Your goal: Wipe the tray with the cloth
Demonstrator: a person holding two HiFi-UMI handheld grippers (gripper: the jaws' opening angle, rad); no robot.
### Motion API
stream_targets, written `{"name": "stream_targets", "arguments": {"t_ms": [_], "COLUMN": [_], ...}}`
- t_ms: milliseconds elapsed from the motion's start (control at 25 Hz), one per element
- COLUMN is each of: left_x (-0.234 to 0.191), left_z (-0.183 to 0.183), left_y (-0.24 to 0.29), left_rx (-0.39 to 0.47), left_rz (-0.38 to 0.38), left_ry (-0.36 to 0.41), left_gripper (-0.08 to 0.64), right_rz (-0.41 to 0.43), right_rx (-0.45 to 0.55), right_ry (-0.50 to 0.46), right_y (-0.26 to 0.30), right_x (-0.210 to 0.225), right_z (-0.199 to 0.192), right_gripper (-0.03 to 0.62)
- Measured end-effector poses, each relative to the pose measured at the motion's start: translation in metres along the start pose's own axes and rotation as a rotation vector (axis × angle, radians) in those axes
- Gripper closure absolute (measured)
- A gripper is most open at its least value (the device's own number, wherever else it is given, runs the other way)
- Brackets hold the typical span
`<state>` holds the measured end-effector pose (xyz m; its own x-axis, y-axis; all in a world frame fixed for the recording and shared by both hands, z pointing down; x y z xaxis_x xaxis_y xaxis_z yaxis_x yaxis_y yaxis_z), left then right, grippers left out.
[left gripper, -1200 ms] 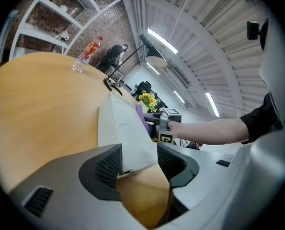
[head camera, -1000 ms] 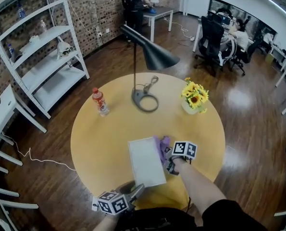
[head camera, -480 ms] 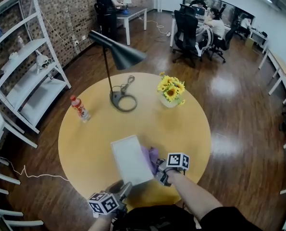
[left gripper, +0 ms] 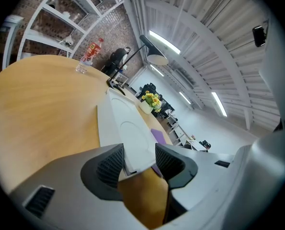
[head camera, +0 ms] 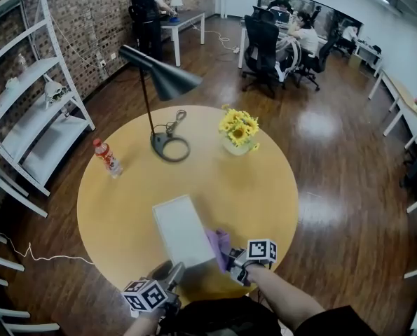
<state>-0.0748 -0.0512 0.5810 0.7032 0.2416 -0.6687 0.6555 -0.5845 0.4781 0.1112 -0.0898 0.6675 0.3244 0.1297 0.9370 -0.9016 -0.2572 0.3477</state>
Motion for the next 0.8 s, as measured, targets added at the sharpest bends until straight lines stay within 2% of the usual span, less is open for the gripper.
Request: {"name": "stream_targets", "arguments": {"t_ms": [120,240,280,400,480,560,600,720,800], "left_x": [0.001,-0.01,-0.017,-0.043,-0.055,-0.061,-0.063,-0.068,-0.069], "left_z": [-0.001,0.008,0.019,0.074,0.114,0.147,0.159,0.178,0.18], "left_y": [0.0,0.0,-0.003,-0.01,-0.004,0.012,0.024,0.069,0.094], "left_rx": [-0.019,-0.094,-0.09,0.012,0.074,0.093,0.085,0.004,-0.067], "left_rz": [-0.005,-0.04,-0.035,-0.001,0.019,0.034,0.035,0.01,-0.015], "left_ry": [0.015,0.101,0.12,0.144,0.18,0.234,0.26,0.336,0.384], "left_gripper": [0.373,0.38,0.38,0.379,0.366,0.361,0.326,0.288,0.285], "right_rz": [0.003,0.003,-0.002,-0.025,-0.002,0.009,0.012,0.022,0.021], "right_rx": [0.02,0.006,-0.004,0.002,0.041,0.07,0.083,0.13,0.16], "right_ry": [-0.018,-0.013,-0.023,-0.053,-0.004,0.033,0.044,0.078,0.104], "right_y": [-0.003,-0.005,-0.005,-0.012,-0.015,-0.016,-0.017,-0.024,-0.027], "right_x": [0.001,-0.001,-0.002,0.0,-0.003,-0.005,-0.005,-0.006,-0.006], "right_z": [-0.001,-0.009,-0.013,-0.021,-0.028,-0.034,-0.038,-0.051,-0.06], "right_gripper": [0.497,0.497,0.495,0.495,0.495,0.495,0.495,0.495,0.494]}}
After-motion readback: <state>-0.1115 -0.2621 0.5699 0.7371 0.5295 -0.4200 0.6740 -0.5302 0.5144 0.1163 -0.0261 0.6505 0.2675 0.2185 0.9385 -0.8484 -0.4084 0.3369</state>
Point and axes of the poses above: the fingertips, and each gripper's own axes: y forward along the fingers, x to its right, z out of its top, the point moved 2 cm from there along -y, backward along the fingers, and after that the axes turned 15 degrees about -x, right-handed, at the moved point
